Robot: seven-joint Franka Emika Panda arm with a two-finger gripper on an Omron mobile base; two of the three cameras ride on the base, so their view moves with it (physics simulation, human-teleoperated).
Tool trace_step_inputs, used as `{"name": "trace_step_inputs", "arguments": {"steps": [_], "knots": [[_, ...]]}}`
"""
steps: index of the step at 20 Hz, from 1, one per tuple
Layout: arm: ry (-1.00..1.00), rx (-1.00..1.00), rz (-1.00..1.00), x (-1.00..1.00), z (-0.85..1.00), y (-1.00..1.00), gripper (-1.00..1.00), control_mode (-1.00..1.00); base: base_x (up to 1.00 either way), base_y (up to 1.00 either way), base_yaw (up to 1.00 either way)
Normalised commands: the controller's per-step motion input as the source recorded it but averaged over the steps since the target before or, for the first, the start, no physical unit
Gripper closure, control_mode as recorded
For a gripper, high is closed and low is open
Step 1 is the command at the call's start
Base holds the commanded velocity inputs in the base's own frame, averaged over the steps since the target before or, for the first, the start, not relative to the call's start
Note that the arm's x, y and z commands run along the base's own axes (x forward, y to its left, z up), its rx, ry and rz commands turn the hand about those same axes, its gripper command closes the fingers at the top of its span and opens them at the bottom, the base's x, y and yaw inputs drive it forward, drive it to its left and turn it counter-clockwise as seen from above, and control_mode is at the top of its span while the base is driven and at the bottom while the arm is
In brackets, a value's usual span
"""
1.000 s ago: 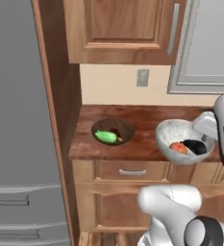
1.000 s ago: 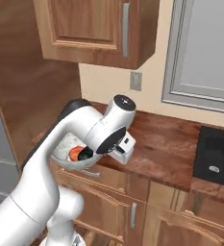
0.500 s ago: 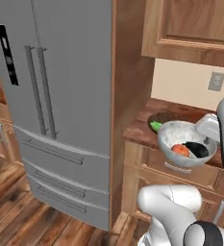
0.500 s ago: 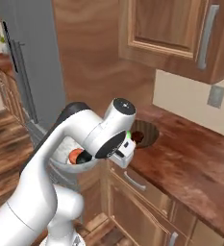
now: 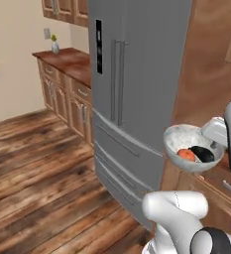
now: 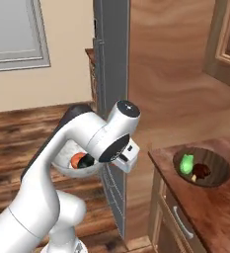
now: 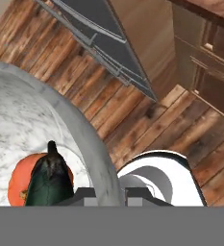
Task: Place the bowl containing the eggplant and squash in the microwave. Close the microwave door and press the start button to microwave the meal.
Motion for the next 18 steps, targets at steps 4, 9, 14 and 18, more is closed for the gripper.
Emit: {"name": "trace_step_inputs", "arguments": {"steps": [4,9,14,18], "knots": [[0.00,0.00,0.00,0.00,0.00,0.00,1.00,1.00,-0.20,0.31,0.75],[0.00,0.00,0.00,0.00,0.00,0.00,1.00,1.00,-0.42,0.38,0.77],[0.00,0.00,0.00,0.00,0.00,0.00,1.00,1.00,-0.23,0.41,0.90],[0.00,0.00,0.00,0.00,0.00,0.00,1.00,1.00,-0.01,0.21,1.00]]}}
